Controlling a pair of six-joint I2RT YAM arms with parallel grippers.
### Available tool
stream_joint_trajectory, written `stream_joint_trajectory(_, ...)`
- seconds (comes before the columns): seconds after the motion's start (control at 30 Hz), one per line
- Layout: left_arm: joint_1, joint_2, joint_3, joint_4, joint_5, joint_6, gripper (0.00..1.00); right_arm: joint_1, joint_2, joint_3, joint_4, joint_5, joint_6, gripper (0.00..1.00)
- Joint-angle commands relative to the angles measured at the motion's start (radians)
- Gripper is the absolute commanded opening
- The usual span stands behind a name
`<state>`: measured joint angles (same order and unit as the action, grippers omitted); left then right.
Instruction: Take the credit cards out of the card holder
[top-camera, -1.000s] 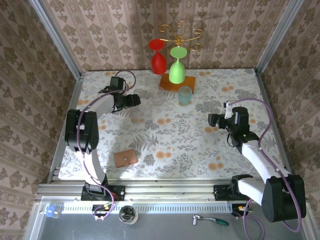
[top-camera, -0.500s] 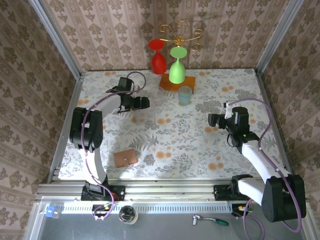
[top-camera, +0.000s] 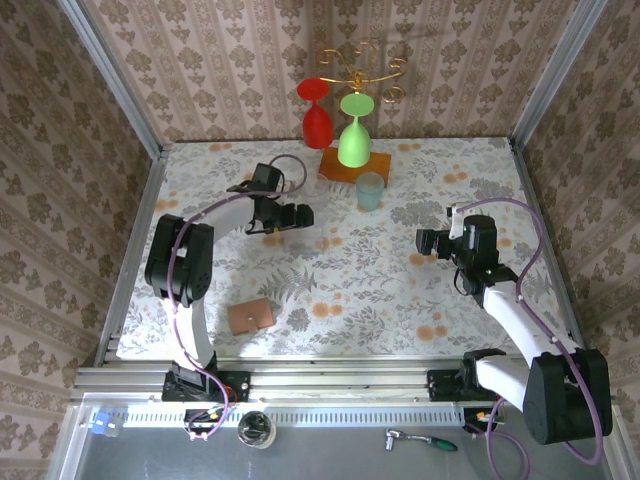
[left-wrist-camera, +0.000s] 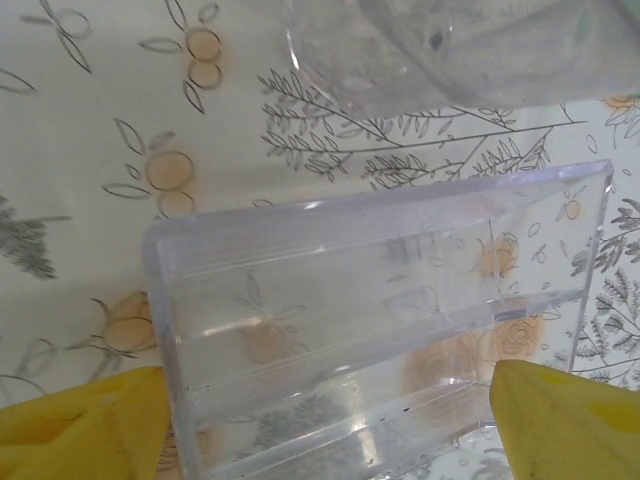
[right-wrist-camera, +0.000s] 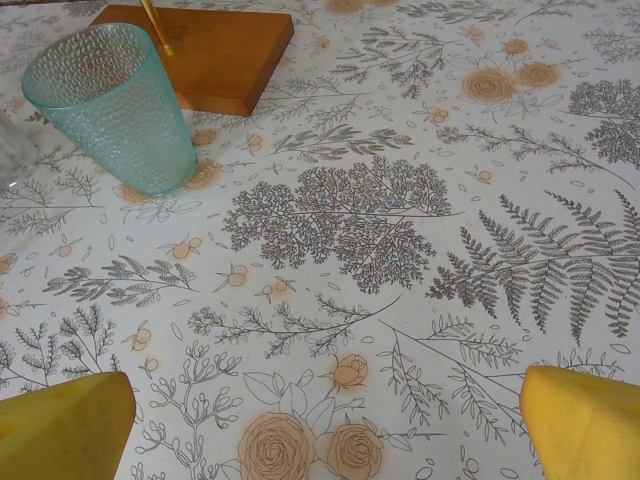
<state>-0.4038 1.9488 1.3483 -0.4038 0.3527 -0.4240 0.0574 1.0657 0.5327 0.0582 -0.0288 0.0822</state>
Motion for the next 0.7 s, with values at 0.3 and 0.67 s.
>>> stream_joint_trajectory(0.3, -0.09, 0.003, 0.038, 0.044, 0.074, -0.185, 0.84, 0.005, -0.003, -0.004, -0.015, 0.018, 0.004, 1.0)
stream_joint_trajectory(0.67, -0.131, 0.075, 0.105, 0.038, 0.084, -0.245, 0.84, 0.005, -0.007, -0.002, -0.021, 0.017, 0.005, 1.0)
